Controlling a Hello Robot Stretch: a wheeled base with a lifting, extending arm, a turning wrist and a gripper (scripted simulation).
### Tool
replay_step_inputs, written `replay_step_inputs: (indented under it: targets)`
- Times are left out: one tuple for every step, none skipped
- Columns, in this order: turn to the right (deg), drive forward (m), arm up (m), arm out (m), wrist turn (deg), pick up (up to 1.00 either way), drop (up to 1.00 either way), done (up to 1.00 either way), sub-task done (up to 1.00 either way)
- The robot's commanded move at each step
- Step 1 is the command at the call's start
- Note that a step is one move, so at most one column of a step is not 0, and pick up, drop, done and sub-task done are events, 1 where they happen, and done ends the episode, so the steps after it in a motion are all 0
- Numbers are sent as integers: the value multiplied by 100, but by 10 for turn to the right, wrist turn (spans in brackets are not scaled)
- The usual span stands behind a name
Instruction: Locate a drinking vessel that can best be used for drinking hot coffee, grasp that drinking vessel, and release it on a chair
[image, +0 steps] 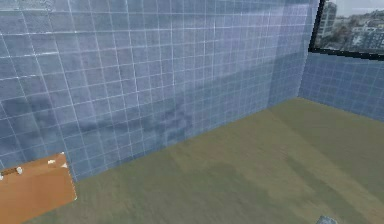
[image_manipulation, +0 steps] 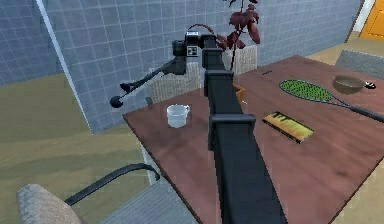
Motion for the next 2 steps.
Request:
replay_step_inputs:
  targets:
    - [0, 0, 0, 0, 450, 0, 0, 0, 0]
    - [0, 0, 0, 0, 270, 0, 0, 0, 0]
